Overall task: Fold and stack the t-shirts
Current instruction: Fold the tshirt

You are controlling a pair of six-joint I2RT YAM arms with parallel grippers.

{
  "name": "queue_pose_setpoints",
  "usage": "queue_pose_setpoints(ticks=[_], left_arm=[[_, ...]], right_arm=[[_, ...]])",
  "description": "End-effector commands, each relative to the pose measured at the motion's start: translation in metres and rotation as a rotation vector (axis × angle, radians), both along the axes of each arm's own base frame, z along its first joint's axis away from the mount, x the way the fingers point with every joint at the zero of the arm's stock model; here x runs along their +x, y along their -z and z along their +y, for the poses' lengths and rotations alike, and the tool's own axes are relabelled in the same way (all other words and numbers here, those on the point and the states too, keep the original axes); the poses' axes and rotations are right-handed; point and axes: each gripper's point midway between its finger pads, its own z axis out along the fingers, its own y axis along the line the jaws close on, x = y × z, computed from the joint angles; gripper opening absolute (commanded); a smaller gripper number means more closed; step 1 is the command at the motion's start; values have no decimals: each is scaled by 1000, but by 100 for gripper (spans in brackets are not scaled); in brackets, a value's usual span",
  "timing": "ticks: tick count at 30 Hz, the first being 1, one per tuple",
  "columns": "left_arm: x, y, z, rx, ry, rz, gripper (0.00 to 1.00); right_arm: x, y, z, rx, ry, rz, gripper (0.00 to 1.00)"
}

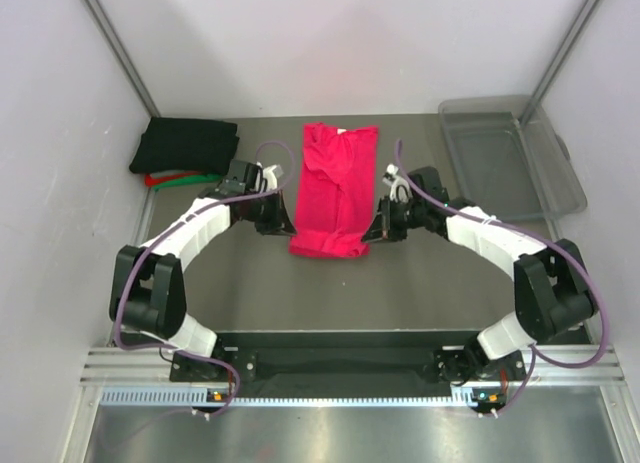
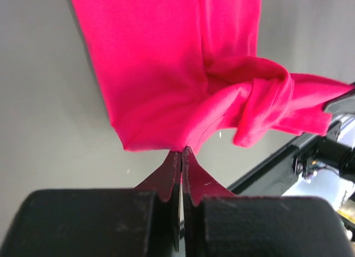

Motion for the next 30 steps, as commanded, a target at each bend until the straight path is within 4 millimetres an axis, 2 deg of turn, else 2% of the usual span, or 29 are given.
queue_pose_setpoints(ticks=[1, 2, 4, 5, 9, 10, 11, 13, 14, 15, 22, 25, 30], left_arm=[[34, -20, -3, -2, -4, -117, 0], [48, -25, -5, 4, -13, -148, 0], [63, -30, -5, 22, -8, -183, 0], [77, -42, -7, 26, -8, -227, 0], [109, -35, -15, 35, 20, -244, 0], [119, -42, -17, 34, 23, -264, 0], [124, -33, -18, 41, 24, -247, 0], [136, -34, -18, 61, 21, -272, 0], [142, -27, -19, 69, 20, -267, 0], [150, -23, -19, 76, 6, -269, 0], [160, -7, -19, 86, -11, -259, 0], [168, -2, -19, 99, -20, -262, 0], [185, -9, -21, 106, -25, -294, 0]], right_arm=[[33, -15, -7, -7, -4, -118, 0], [46, -17, -5, -10, -5, -134, 0], [62, -17, -9, -21, -6, -169, 0], [75, -17, -7, -26, -9, -182, 0], [110, -15, -13, -37, 16, -240, 0], [116, -14, -14, -43, 25, -252, 0], [124, -12, -15, -47, 31, -260, 0], [139, -13, -19, -57, 46, -304, 0], [148, -14, -18, -56, 50, -321, 0], [166, -14, -18, -54, 54, -332, 0], [193, -9, -16, -62, 59, -367, 0], [198, -3, -15, -63, 66, -356, 0], [202, 3, -16, -71, 84, -357, 0]])
